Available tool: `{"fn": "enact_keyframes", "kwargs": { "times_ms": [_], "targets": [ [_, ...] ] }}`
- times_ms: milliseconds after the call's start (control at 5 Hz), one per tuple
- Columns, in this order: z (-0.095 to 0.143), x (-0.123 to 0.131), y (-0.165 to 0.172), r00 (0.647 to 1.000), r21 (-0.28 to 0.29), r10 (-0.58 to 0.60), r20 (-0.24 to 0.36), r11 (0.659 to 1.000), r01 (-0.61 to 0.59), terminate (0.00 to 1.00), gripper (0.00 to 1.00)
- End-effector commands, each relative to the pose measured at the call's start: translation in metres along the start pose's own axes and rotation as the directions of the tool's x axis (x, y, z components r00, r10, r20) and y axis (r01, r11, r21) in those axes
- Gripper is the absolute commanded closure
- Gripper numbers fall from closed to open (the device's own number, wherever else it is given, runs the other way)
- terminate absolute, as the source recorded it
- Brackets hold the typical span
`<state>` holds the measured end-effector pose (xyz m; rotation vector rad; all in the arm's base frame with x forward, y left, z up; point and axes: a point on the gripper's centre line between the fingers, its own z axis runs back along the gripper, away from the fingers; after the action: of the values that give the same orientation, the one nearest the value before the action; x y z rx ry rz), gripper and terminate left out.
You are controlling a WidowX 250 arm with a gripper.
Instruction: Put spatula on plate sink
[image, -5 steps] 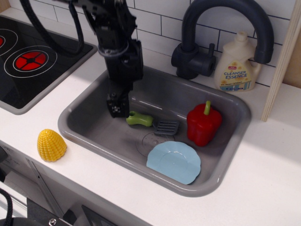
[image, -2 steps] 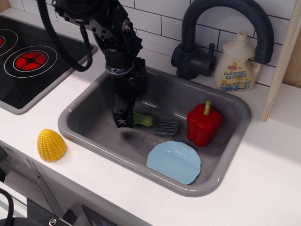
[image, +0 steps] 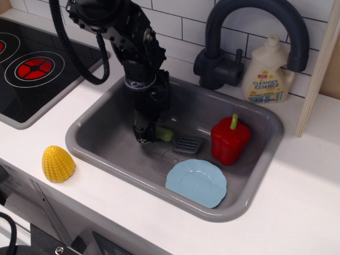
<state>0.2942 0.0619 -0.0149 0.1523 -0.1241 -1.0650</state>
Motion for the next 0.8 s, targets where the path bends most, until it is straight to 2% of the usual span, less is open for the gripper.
{"fn": "enact_keyframes", "kwargs": {
  "times_ms": [0, 200, 600],
  "targets": [
    [0.005, 0.008, 0.007, 1.000, 0.006, 0.000, 0.000, 1.000, 0.000, 0.00, 1.00],
    [0.022, 0.004, 0.008, 1.000, 0.025, 0.002, -0.007, 1.000, -0.002, 0.00, 1.00],
    [0.053, -0.009, 0.000, 1.000, 0.011, -0.001, 0.023, 1.000, 0.001, 0.00, 1.00]
  ]
}}
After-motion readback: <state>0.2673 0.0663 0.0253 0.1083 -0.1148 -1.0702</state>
